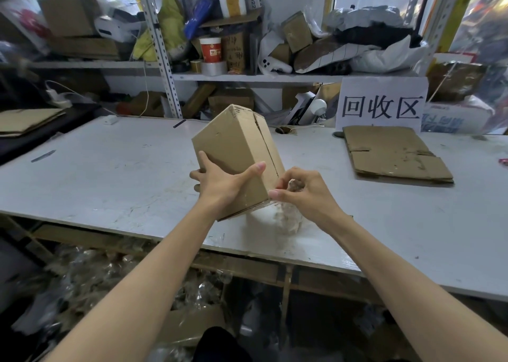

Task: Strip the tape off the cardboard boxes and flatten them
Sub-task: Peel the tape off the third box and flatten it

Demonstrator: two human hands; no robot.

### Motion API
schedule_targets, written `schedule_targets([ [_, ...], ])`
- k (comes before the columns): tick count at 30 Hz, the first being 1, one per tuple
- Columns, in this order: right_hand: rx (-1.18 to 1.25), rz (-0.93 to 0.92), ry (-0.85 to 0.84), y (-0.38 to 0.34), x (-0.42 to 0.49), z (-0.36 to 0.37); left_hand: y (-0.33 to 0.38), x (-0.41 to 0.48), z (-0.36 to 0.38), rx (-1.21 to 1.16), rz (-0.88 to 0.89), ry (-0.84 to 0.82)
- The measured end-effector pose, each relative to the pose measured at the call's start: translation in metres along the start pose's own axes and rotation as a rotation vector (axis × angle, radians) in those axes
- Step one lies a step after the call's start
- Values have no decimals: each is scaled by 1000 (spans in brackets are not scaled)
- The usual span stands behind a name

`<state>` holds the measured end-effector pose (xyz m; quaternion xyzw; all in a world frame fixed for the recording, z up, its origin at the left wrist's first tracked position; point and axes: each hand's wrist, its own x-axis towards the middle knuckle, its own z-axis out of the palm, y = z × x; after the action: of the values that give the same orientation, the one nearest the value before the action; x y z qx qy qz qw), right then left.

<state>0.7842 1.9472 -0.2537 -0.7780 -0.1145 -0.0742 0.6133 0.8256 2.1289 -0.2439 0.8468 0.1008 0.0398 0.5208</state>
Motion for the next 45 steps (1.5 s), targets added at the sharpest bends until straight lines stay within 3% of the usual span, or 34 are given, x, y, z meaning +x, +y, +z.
schedule_targets([
  [7,-101,-83,-91,-1,2,0,4,2,-2,-40,-49,33],
  [19,-34,-55,157,1,-1,10,5,8,-6,-42,-137,2],
  [28,-79,-12,91,-11,8,20,6,3,0,-31,-113,34],
  [36,-250,-149,-44,-6,-3,17,2,9,-12,-188,-160,62],
  [40,-234,-114,-24,-4,-1,16,1,13,-14,-195,-140,41],
  [45,-477,-194,-15,0,-2,-2,-5,17,-32,-361,-258,-44],
])
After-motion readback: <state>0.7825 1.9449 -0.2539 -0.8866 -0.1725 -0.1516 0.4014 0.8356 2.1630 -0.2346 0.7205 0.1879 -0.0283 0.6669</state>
